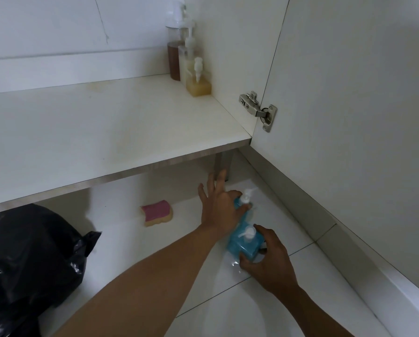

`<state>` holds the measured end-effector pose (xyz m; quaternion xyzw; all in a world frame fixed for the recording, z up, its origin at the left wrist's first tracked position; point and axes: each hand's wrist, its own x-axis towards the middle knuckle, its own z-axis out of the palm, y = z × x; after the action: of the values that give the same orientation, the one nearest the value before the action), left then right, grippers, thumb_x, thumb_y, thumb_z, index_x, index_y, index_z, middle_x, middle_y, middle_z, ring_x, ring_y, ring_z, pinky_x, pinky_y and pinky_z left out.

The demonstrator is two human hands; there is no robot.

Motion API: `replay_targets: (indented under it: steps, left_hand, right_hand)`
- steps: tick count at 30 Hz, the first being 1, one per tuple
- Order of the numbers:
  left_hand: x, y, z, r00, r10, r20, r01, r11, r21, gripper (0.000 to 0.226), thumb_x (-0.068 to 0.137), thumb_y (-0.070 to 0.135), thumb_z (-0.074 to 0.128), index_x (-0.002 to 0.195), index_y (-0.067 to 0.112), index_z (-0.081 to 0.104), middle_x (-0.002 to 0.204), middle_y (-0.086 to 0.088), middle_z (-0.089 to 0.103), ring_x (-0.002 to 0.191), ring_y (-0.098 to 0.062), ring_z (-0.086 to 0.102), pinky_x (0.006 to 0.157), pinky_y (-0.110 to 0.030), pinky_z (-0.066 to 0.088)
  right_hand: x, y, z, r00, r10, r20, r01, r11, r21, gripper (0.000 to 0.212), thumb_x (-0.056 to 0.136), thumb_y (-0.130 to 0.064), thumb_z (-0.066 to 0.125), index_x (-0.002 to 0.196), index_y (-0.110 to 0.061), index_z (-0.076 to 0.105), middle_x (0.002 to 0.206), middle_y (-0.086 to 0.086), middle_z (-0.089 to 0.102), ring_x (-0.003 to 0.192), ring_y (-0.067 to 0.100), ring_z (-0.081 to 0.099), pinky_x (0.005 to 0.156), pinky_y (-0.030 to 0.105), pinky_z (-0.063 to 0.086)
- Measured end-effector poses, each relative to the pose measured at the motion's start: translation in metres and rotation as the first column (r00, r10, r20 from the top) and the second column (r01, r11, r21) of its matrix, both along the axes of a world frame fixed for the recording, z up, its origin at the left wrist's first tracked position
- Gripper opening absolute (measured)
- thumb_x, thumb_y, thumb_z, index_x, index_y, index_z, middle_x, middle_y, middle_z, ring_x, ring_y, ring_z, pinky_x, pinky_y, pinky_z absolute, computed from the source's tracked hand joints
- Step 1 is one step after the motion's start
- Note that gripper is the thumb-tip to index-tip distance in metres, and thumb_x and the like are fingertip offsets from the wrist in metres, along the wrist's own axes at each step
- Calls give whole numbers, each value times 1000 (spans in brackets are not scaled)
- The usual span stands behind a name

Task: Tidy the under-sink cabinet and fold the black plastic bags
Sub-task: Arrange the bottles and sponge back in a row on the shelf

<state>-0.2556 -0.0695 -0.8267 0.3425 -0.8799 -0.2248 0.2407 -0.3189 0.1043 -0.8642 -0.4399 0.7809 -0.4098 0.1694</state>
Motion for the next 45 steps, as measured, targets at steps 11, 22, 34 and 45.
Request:
replay_targets:
  steps: [11, 22, 34, 45]
  left_hand:
    - [9, -10, 110, 790, -167, -590, 81, 982, -170, 42, 94, 38, 64, 117, 4, 59, 124, -7, 52, 112, -17, 54, 87, -39, 56]
    - [50, -111, 162, 844, 197, -499, -213, 977, 26, 36, 93, 42, 67, 116, 15, 57, 114, 7, 51, 98, -10, 57, 77, -21, 52]
    - [40, -150, 143, 855, 295, -426, -295, 953, 68, 43, 92, 49, 64, 121, 19, 59, 124, 5, 58, 94, -7, 54, 76, -11, 42]
    - [44, -181, 125, 912, 90, -401, -79, 996, 43, 68, 76, 51, 80, 132, 25, 52, 123, 9, 60, 90, -8, 59, 79, -18, 55]
  right_hand:
    - [-11, -17, 78, 982, -163, -94, 125, 938, -324, 73, 69, -35, 85, 129, -38, 43, 116, -29, 51, 105, 0, 57, 78, 15, 53]
    - [-10, -155, 162, 969, -201, -145, 135, 918, -373, 55, 81, -34, 77, 131, -25, 54, 140, -2, 45, 127, 10, 45, 102, 42, 49]
    - [-23, -235, 168, 977, -181, -116, 141, 947, -289, 49, 91, -28, 69, 135, -19, 50, 148, 0, 41, 136, 16, 41, 106, 21, 29]
    - [-51, -305, 194, 730, -154, -665, 152, 986, -62, 28, 99, -14, 49, 127, -17, 46, 113, 7, 57, 78, 23, 55, 52, 25, 30]
